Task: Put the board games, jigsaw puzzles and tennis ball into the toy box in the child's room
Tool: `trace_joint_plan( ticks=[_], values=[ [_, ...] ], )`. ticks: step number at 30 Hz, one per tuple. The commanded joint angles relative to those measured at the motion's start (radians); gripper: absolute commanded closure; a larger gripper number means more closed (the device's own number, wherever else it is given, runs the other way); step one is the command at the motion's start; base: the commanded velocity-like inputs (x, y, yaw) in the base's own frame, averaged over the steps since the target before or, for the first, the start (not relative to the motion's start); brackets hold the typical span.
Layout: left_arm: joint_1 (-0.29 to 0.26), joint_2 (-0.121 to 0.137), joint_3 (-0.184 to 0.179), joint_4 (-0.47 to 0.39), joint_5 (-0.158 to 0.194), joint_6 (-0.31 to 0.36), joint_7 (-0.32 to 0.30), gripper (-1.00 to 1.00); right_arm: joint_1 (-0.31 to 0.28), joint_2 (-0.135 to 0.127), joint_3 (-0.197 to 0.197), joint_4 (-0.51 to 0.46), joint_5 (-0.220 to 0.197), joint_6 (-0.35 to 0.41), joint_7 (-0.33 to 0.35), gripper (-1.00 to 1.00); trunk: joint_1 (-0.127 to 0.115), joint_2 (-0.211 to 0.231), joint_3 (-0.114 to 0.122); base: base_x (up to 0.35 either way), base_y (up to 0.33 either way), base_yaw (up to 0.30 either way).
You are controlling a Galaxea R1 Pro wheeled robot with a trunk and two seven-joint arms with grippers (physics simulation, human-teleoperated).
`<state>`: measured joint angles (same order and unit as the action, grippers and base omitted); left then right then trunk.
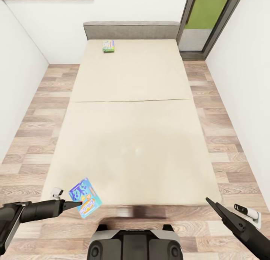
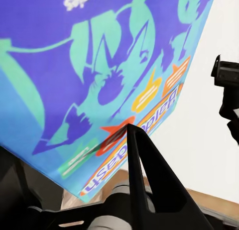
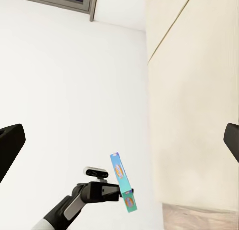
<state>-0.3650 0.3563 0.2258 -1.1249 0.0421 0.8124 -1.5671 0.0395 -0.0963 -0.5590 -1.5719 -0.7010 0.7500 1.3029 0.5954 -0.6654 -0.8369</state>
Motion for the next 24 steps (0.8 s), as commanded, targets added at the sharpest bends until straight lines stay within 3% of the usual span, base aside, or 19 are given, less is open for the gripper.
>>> trace_joint_plan(
  ticks=[1, 9, 15, 17, 24],
  values=[
    [0.0, 0.005, 0.0, -0.002, 0.0, 0.011, -0.004, 1.0, 0.0, 0.0, 0.0, 0.0, -0.004, 0.008, -0.001, -1.0, -0.004, 0.006, 0.003, 0.0, 0.0, 0.0],
    [0.001, 0.04, 0.001, -0.007, 0.013, 0.013, -0.004, 1.0, 0.0, 0.0, -0.001, 0.002, 0.0, -0.006, -0.002, -1.0, -0.034, 0.062, 0.028, 0.0, 0.0, 0.0],
    [0.001, 0.059, -0.001, -0.007, 0.075, 0.013, -0.004, 1.0, 0.0, 0.0, -0.002, 0.002, 0.001, -0.01, -0.002, -1.0, -0.057, 0.104, 0.046, 0.0, 0.0, 0.0],
    [0.002, 0.082, -0.004, -0.007, 0.105, 0.013, -0.004, 1.0, 0.0, 0.0, -0.002, 0.003, 0.001, -0.012, -0.002, -1.0, -0.065, 0.118, 0.053, 0.0, 0.0, 0.0],
    [0.003, 0.096, -0.004, -0.007, 0.119, 0.011, -0.004, 1.0, 0.0, 0.0, -0.002, 0.003, 0.012, -0.018, -0.002, -1.0, -0.092, 0.167, 0.075, 0.0, 0.0, 0.0]
  ],
)
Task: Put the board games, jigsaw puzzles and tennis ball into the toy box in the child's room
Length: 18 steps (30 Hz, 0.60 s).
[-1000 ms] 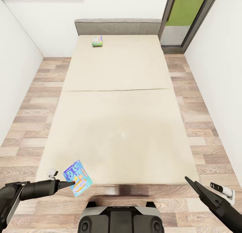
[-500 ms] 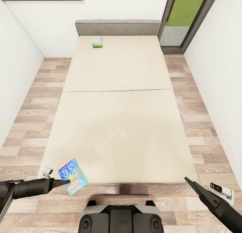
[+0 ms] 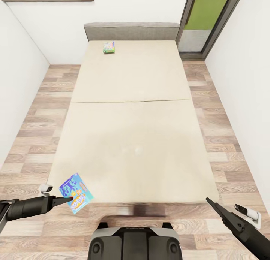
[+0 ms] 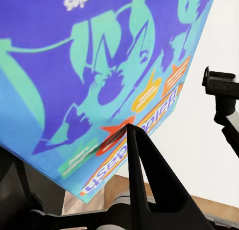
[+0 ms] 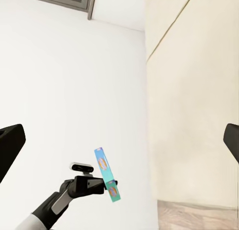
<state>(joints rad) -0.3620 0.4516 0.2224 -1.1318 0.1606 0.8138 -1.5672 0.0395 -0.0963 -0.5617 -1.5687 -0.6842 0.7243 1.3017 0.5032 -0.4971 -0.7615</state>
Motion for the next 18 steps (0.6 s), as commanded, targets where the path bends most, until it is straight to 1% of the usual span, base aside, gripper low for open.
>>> trace_joint_plan(
  ticks=[1, 10, 13, 14, 18],
  values=[
    [0.0, 0.001, 0.0, 0.0, 0.0, 0.01, -0.004, 1.0, 0.0, 0.0, 0.001, 0.0, -0.003, 0.006, -0.001, -1.0, -0.003, 0.006, 0.002, 0.0, 0.0, 0.0],
    [0.0, 0.004, 0.002, 0.0, 0.004, 0.009, -0.004, 1.0, 0.0, 0.0, 0.002, 0.001, 0.004, -0.013, -0.001, -1.0, -0.038, 0.069, 0.031, 0.0, 0.0, 0.0],
    [0.0, 0.008, 0.002, 0.0, 0.013, 0.009, -0.004, 1.0, 0.0, 0.0, 0.001, 0.001, 0.005, -0.015, 0.0, -1.0, -0.049, 0.09, 0.04, 0.0, 0.0, 0.0],
    [0.0, 0.01, 0.002, 0.0, 0.018, 0.008, -0.004, 1.0, 0.0, 0.0, 0.0, 0.001, 0.005, -0.015, -0.001, -1.0, -0.053, 0.097, 0.043, 0.0, 0.0, 0.0],
    [0.002, 0.026, 0.002, 0.0, 0.071, 0.005, -0.004, 1.0, 0.0, 0.0, -0.003, 0.001, 0.005, -0.016, -0.001, -1.0, -0.053, 0.097, 0.043, 0.0, 0.0, 0.0]
  ],
)
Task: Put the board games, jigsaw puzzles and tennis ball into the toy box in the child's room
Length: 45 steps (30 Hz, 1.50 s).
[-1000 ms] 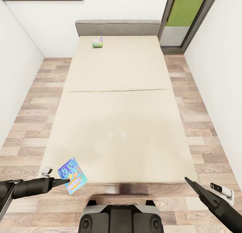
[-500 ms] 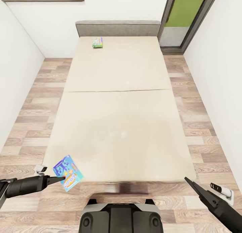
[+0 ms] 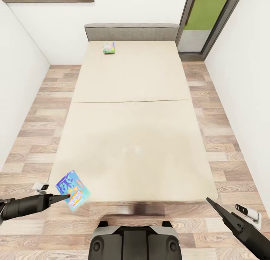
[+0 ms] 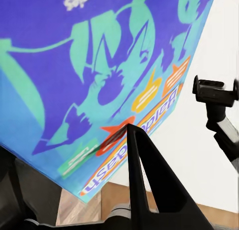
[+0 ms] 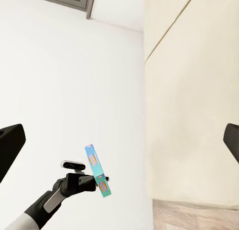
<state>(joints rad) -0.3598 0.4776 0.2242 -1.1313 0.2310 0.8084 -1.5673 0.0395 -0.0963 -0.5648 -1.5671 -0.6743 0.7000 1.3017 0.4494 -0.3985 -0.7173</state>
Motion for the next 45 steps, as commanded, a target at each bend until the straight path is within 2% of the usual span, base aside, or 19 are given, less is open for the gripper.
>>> trace_joint_plan(
  ticks=[1, 4, 8, 14, 16, 18, 19, 22, 25, 27, 28, 35, 42, 44, 45],
  values=[
    [0.001, 0.009, -0.001, 0.001, 0.028, 0.006, -0.004, 1.0, 0.0, 0.0, -0.001, 0.0, -0.005, 0.008, -0.001, -1.0, 0.001, -0.001, -0.001, 0.0, 0.0, 0.0],
    [0.003, 0.019, -0.001, 0.002, 0.066, -0.001, -0.004, 1.0, 0.0, 0.0, -0.001, 0.0, -0.005, 0.008, -0.001, -1.0, 0.001, -0.001, -0.001, 0.0, 0.0, 0.0],
    [0.007, 0.029, -0.001, 0.002, 0.097, -0.006, -0.004, 1.0, 0.0, 0.0, -0.001, 0.0, -0.004, 0.001, -0.001, -1.0, 0.001, -0.001, -0.001, 0.0, 0.0, 0.0],
    [0.01, 0.032, -0.001, 0.003, 0.113, -0.005, -0.004, 1.0, 0.0, 0.0, -0.001, 0.001, -0.001, -0.009, -0.017, -1.0, 0.001, -0.001, -0.001, 0.0, 0.0, 0.0],
    [0.01, 0.032, -0.002, 0.003, 0.124, 0.0, -0.004, 1.0, 0.0, -0.001, -0.002, 0.001, 0.007, -0.005, -0.066, -1.0, 0.001, -0.001, -0.001, 0.0, 0.0, 0.0],
    [0.01, 0.032, -0.002, 0.004, 0.15, 0.012, -0.004, 1.0, 0.0, -0.001, -0.004, -0.002, 0.013, 0.001, -0.137, -1.0, 0.001, -0.001, -0.001, 0.0, 0.0, 0.0],
    [0.011, 0.033, -0.002, 0.004, 0.174, 0.029, -0.004, 1.0, 0.0, -0.001, -0.004, -0.004, 0.015, 0.005, -0.181, -1.0, 0.001, -0.001, -0.001, 0.0, 0.0, 0.0],
    [0.012, 0.034, -0.001, 0.004, 0.211, 0.065, -0.004, 1.0, 0.0, -0.001, -0.004, -0.006, 0.017, 0.015, -0.232, -1.0, 0.001, -0.001, -0.001, 0.0, 0.0, 0.0],
    [0.013, 0.051, 0.0, 0.008, 0.243, 0.119, -0.004, 1.0, 0.0, -0.002, 0.0, -0.005, 0.017, 0.028, -0.271, -1.0, 0.001, -0.001, -0.001, 0.0, 0.0, 0.0],
    [0.013, 0.067, 0.0, 0.01, 0.25, 0.135, -0.004, 1.0, 0.0, -0.001, 0.001, -0.005, 0.017, 0.028, -0.275, -1.0, 0.001, -0.001, -0.001, 0.0, 0.0, 0.0],
    [0.013, 0.082, 0.0, 0.013, 0.255, 0.151, -0.004, 1.0, 0.0, -0.001, 0.002, -0.005, 0.017, 0.027, -0.277, -1.0, 0.001, -0.001, -0.001, 0.0, 0.0, 0.0],
    [0.013, 0.128, 0.001, 0.036, 0.264, 0.221, -0.004, 1.0, 0.0, 0.0, 0.004, -0.008, 0.017, 0.023, -0.279, -1.0, 0.001, -0.001, -0.001, 0.0, 0.0, 0.0],
    [0.011, 0.159, 0.002, 0.109, 0.269, 0.239, -0.004, 1.0, 0.0, 0.0, 0.005, -0.01, 0.017, 0.024, -0.281, -1.0, 0.001, -0.001, -0.001, 0.0, 0.0, 0.0],
    [0.011, 0.159, 0.002, 0.109, 0.269, 0.239, -0.004, 1.0, 0.0, 0.0, 0.005, -0.01, 0.017, 0.024, -0.281, -1.0, 0.001, -0.001, -0.001, 0.0, 0.0, 0.0],
    [0.009, 0.166, 0.002, 0.147, 0.271, 0.239, -0.004, 1.0, 0.0, -0.001, 0.004, -0.01, 0.016, 0.025, -0.281, -1.0, 0.001, -0.001, -0.001, 0.0, 0.0, 0.0]
  ],
)
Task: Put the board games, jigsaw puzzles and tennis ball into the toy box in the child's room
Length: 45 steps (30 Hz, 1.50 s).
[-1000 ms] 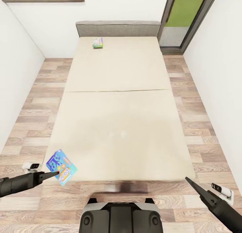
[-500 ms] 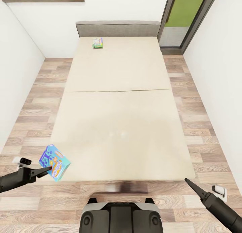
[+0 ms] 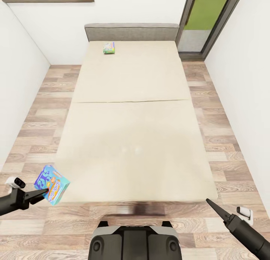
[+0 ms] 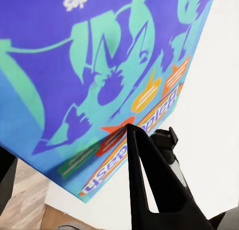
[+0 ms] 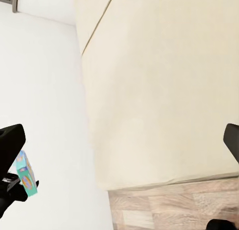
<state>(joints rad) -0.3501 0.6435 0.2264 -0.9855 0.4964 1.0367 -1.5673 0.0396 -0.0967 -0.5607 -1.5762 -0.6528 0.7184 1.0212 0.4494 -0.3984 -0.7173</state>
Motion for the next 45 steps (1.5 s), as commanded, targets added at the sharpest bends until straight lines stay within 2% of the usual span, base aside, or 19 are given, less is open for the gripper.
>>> trace_joint_plan(
  ticks=[1, 2, 5, 13, 21, 35, 40, 45],
  values=[
    [-0.002, 0.004, 0.0, 0.022, 0.006, 0.01, -0.004, 1.0, 0.0, -0.001, -0.001, -0.001, -0.005, 0.007, -0.001, -1.0, 0.001, -0.002, -0.001, 0.0, 0.0, 0.0],
    [-0.007, 0.011, -0.001, 0.089, 0.007, 0.01, -0.004, 1.0, 0.0, -0.001, -0.001, -0.001, -0.007, 0.008, -0.002, -1.0, 0.001, -0.002, -0.001, 0.0, 0.0, 0.0],
    [-0.01, 0.015, -0.001, 0.123, 0.008, 0.01, -0.004, 1.0, 0.0, -0.001, -0.001, -0.001, -0.008, 0.009, -0.002, -1.0, 0.001, -0.002, -0.001, 0.0, 0.0, 0.0],
    [-0.012, 0.018, -0.002, 0.143, 0.008, 0.01, -0.004, 1.0, 0.0, 0.0, -0.001, -0.001, -0.008, 0.007, -0.003, -1.0, 0.001, -0.002, -0.001, 0.0, 0.0, 0.0],
    [-0.012, 0.018, -0.005, 0.147, 0.004, 0.01, -0.004, 1.0, 0.0, 0.0, -0.001, -0.002, -0.008, 0.005, -0.003, -1.0, 0.001, -0.002, 0.001, 0.0, 0.0, 0.051],
    [-0.012, 0.015, -0.006, 0.134, -0.003, 0.01, -0.004, 1.0, 0.0, 0.0, 0.002, -0.002, -0.003, 0.001, -0.005, -1.0, 0.001, -0.002, 0.013, 0.0, 0.0, 0.228],
    [-0.012, 0.012, -0.01, 0.099, -0.004, 0.01, -0.004, 1.0, 0.0, 0.0, 0.002, -0.002, -0.001, 0.0, -0.005, -1.0, 0.001, -0.002, 0.017, 0.0, 0.0, 0.24],
    [-0.012, 0.008, -0.043, 0.068, -0.004, 0.01, -0.004, 1.0, 0.0, 0.0, 0.002, -0.002, -0.001, 0.0, 0.002, -1.0, 0.001, -0.002, 0.024, 0.0, 0.0, 0.194]
  ],
)
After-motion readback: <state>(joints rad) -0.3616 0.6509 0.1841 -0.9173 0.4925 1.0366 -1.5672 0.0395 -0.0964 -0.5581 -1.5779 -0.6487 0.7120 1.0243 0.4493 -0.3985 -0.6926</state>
